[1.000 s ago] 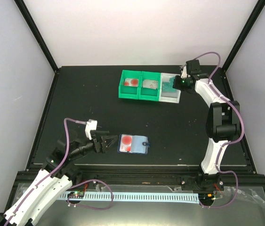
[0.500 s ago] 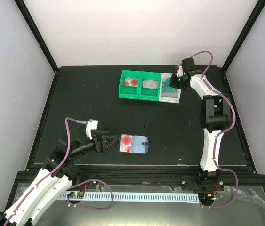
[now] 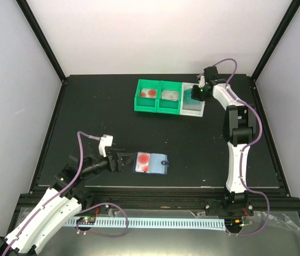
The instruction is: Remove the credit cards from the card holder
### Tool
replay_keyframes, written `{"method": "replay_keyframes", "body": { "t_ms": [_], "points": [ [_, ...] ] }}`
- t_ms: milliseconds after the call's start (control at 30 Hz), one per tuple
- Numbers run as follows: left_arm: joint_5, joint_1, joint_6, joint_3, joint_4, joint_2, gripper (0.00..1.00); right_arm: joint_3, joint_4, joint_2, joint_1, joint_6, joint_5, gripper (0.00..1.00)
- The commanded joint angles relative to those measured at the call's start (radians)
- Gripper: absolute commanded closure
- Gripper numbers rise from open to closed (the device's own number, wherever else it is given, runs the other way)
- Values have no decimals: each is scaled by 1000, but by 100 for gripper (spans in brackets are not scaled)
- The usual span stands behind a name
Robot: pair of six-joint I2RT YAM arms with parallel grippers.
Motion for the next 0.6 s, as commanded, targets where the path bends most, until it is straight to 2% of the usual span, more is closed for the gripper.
{"method": "replay_keyframes", "body": {
  "t_ms": [0,300,567],
  "points": [
    [-14,5,14,24,11,12,1,35,0,10,-12,-6,37,92],
    [-15,6,8,24,33,40,1,51,3,9,-15,5,61,86],
    [-31,6,9,6,38,60,1,39,-19,-38,-15,27,73,74]
  ]
}}
